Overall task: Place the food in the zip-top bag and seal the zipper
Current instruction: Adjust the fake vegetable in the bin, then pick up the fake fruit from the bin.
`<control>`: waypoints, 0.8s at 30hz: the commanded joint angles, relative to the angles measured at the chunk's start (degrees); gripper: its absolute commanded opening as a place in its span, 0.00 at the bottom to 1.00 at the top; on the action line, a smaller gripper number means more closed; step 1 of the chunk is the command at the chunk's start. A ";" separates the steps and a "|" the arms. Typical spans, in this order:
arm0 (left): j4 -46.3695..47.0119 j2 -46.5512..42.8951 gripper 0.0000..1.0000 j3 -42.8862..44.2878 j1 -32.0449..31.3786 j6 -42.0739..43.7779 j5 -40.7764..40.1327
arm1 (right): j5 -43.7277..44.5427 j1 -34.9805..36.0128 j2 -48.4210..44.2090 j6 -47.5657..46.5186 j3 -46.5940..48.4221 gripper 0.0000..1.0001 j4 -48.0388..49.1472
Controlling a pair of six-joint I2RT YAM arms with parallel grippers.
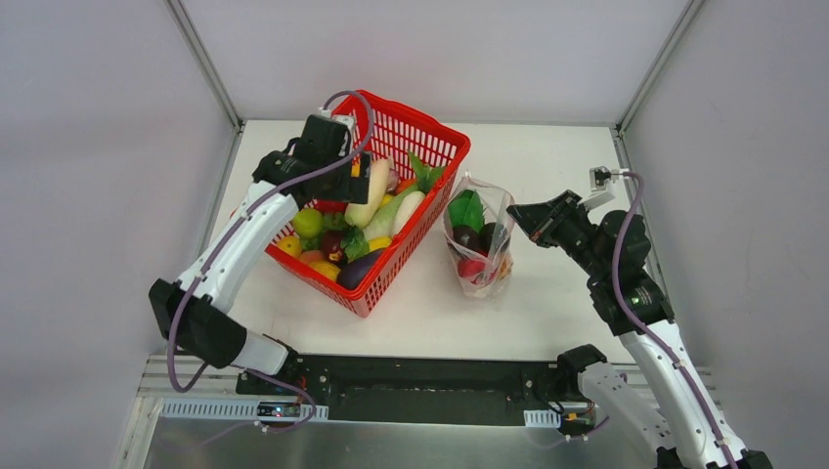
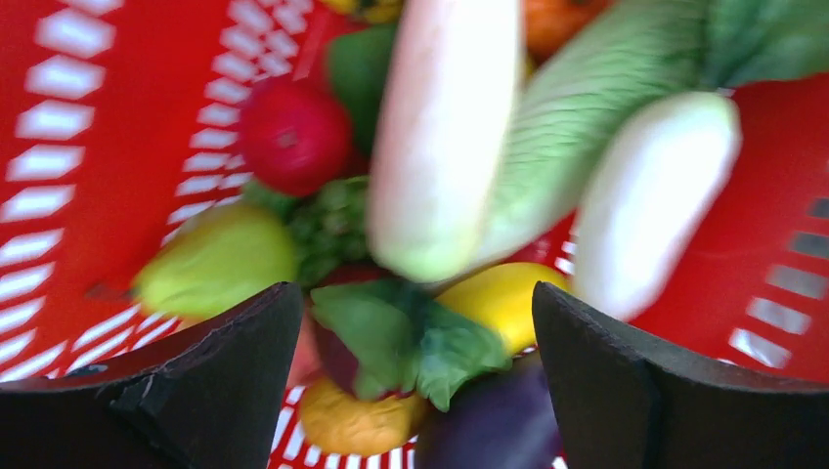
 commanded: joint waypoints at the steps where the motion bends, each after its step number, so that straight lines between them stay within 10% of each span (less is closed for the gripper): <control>1: 0.82 -8.12 0.90 -6.80 0.45 -5.13 -20.95 | 0.09 0.18 -0.68 0.13 1.96 0.00 2.31; 11: 15.51 -18.78 0.97 -25.70 3.97 -19.32 -35.46 | -0.40 0.12 -0.73 0.04 2.09 0.00 2.37; 24: 17.92 -10.12 0.86 -26.66 5.29 -36.62 -40.54 | -0.76 0.07 -0.59 0.72 1.75 0.00 3.11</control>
